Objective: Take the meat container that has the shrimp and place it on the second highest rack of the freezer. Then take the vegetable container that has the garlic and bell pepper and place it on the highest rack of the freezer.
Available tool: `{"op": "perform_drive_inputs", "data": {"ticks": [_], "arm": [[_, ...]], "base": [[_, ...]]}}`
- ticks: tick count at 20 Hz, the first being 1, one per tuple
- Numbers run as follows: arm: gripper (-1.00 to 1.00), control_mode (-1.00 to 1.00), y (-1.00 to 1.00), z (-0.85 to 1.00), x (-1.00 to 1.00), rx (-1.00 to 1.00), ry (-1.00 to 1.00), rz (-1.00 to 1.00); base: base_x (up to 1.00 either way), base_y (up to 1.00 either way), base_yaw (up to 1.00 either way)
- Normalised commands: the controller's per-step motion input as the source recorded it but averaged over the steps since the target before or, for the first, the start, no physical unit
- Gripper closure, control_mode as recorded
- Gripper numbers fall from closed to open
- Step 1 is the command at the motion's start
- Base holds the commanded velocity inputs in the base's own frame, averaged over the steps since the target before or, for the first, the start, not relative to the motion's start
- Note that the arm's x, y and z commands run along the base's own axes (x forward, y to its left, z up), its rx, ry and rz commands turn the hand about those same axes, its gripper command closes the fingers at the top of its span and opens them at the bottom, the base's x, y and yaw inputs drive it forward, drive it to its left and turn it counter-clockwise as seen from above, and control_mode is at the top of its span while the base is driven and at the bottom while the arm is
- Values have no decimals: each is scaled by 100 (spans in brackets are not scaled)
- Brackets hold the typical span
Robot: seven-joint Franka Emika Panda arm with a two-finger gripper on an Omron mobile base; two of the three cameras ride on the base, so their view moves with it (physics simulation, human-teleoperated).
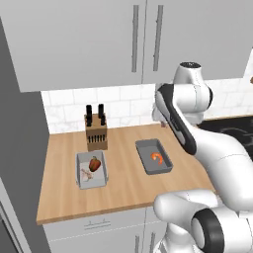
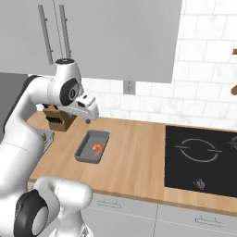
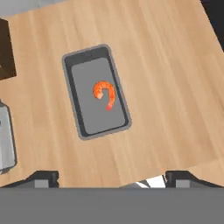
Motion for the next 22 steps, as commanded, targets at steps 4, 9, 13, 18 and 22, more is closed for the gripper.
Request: {"op": "perform_drive_inputs", "data": {"ticks": [4, 9, 13, 18, 22], "arm": [[-100, -100, 13, -53, 5, 3, 7, -58], [-100, -100, 1, -44, 4, 10, 14, -55], [-100, -100, 7, -34, 22, 13, 16, -54], [-100, -100, 17, -57, 18, 6, 2, -52], [-100, -100, 0, -70, 33, 5, -2, -15]], "base": [[0, 0, 0], [0, 0, 0], [0, 0, 0], [0, 0, 0], [0, 0, 0]]}}
